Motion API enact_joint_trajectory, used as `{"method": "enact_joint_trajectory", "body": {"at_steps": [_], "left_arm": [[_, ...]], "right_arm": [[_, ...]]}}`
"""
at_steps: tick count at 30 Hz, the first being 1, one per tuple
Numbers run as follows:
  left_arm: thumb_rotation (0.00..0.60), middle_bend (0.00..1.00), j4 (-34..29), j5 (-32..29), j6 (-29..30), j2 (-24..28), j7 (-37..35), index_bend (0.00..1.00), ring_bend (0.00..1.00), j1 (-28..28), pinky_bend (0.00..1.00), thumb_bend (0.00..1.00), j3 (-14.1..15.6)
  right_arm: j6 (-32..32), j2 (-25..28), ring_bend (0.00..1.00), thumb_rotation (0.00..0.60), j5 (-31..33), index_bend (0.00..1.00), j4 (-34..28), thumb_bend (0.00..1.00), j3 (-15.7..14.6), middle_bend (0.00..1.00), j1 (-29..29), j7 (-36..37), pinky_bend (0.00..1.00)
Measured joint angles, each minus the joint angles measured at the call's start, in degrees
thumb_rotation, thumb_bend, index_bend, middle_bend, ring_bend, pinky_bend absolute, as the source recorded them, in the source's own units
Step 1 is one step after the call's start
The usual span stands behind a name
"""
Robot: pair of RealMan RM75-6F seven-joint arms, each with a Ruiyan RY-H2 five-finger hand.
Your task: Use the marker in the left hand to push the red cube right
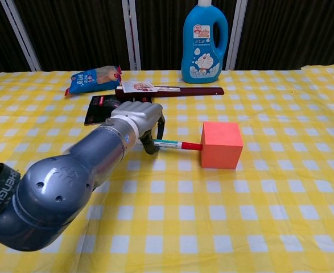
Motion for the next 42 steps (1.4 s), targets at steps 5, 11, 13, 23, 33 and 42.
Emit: {"method": "enact_joint_trajectory", "body": {"at_steps": [5, 11, 13, 23, 33, 42], "left_arm": [[0.6, 0.1, -1.06, -0.98, 1.14, 0.52, 1.22, 0.55, 0.0, 0.35, 0.08, 0.51, 0.3], [0.6, 0.1, -1.91, -1.88, 1.47, 1.37, 1.66, 0.55, 0.0, 0.67, 0.08, 0.51, 0.35], [0.6, 0.1, -1.86, -2.07, 1.33, 1.37, 1.59, 0.55, 0.0, 0.52, 0.08, 0.51, 0.13], [0.6, 0.1, 0.09, -2.7, 0.02, -0.64, 1.56, 0.55, 0.0, -2.44, 0.08, 0.51, -1.42], [0.6, 0.1, 4.13, -3.88, -1.15, -4.92, 3.21, 0.55, 0.0, -7.32, 0.08, 0.51, -3.56], [0.6, 0.1, 6.77, -4.64, -0.88, -7.29, 3.31, 0.55, 0.0, -9.88, 0.08, 0.51, -5.81]], "right_arm": [[0.01, 0.04, 0.0, 0.6, -0.1, 0.0, -0.07, 0.38, -0.04, 0.0, -0.01, -0.01, 0.0], [0.71, -0.21, 0.0, 0.6, 0.14, 0.0, -0.26, 0.38, -0.29, 0.0, -0.68, -0.54, 0.0], [0.32, -0.21, 0.0, 0.6, 0.57, 0.0, -0.38, 0.38, 0.03, 0.0, -0.38, -0.69, 0.0], [-0.32, 0.18, 0.0, 0.6, 0.3, 0.0, -0.37, 0.38, -0.05, 0.0, -0.1, 0.15, 0.0], [-0.55, 0.28, 0.0, 0.6, 0.59, 0.0, -0.28, 0.38, 0.04, 0.0, -0.05, 0.39, 0.0], [-0.52, 0.39, 0.0, 0.6, 0.59, 0.0, -0.24, 0.38, 0.04, 0.0, -0.08, 0.44, 0.0]]}}
